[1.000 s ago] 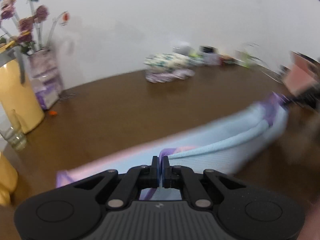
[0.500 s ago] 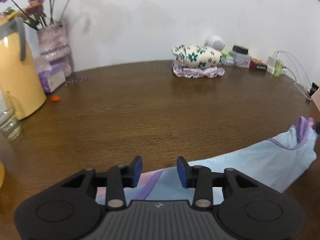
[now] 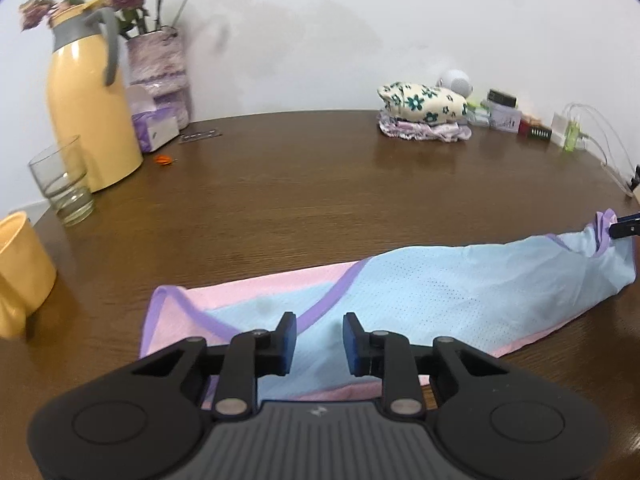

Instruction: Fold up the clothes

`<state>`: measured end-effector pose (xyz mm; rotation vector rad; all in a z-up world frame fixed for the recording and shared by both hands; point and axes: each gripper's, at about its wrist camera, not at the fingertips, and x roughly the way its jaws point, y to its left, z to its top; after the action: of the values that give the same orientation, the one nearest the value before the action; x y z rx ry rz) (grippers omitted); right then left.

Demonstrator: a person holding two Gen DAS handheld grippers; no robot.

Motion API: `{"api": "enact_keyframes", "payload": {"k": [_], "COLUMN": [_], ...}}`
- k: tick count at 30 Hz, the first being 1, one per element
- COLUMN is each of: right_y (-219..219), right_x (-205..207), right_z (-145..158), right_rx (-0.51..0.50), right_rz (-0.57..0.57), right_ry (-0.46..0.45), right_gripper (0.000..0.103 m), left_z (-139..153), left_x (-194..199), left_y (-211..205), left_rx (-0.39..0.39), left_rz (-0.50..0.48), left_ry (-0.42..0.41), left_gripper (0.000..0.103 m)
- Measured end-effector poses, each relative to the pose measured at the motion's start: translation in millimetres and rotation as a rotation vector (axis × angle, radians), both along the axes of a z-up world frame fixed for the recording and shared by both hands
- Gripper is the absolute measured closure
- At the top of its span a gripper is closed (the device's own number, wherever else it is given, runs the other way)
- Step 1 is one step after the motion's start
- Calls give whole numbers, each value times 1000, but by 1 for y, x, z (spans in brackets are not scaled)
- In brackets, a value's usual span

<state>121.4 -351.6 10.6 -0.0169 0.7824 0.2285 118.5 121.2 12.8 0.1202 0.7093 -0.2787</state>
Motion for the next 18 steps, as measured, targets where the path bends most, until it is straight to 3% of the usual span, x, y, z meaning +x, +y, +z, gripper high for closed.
{"api": "enact_keyframes", "payload": {"k": [3,7,12,18], "right_y": [14,55,102,110], "right_x": [-16,-25,-16,-3], "right_z": [14,16,-4,-26], "right_rx": [-44,-77,-25,-4], "right_rz": [12,160,318,303], "right_ry": [-96,-130,-67,2], "right_gripper": [61,53,52,52], "left_z": [0,-6,-16,-21], "left_x": [-7,-11,-11,-12], "left_y": [10,20,34,47], "left_rx": [-7,7,-16,-43], "left_rz": [8,37,76,91], "left_ry": [-1,14,29,26], "left_gripper": [79,79,79,79]}}
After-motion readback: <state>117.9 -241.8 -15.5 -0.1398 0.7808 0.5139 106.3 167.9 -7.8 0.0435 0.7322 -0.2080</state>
